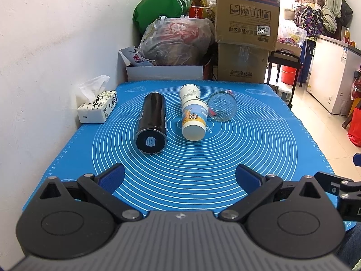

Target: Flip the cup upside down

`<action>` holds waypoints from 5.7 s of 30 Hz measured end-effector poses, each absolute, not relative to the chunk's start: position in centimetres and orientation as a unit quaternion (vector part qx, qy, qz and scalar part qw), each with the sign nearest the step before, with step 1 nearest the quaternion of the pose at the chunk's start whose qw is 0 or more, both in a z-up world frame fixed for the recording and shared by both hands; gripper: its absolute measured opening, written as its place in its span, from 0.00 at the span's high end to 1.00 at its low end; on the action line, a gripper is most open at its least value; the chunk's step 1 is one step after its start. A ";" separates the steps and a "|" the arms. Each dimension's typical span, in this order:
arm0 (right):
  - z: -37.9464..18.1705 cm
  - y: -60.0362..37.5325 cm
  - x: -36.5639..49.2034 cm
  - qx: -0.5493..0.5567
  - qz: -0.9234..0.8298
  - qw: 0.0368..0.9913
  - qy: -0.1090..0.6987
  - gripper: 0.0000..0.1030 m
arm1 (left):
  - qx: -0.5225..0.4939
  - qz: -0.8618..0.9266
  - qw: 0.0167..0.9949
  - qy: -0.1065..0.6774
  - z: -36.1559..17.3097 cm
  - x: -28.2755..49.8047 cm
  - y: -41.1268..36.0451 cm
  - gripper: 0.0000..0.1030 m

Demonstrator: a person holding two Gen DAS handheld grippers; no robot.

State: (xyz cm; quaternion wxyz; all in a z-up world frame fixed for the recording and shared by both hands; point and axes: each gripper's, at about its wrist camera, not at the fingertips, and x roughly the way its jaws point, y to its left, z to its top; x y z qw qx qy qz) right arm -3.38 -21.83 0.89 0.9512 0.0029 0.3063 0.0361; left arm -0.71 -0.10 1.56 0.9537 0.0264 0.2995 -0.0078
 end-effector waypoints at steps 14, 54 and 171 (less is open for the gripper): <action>0.7 -21.8 -3.3 0.004 0.036 0.951 0.307 0.00 | 0.028 -0.008 0.953 0.302 1.1 -0.7 -0.2 0.00; -2.6 -27.8 9.5 0.045 -0.014 0.951 0.306 0.00 | 0.106 -0.014 0.958 0.266 -4.4 18.0 -5.8 0.00; 0.3 -8.2 4.5 -0.566 0.124 0.759 0.296 0.00 | 0.024 0.078 0.953 0.291 -2.7 3.5 7.6 0.05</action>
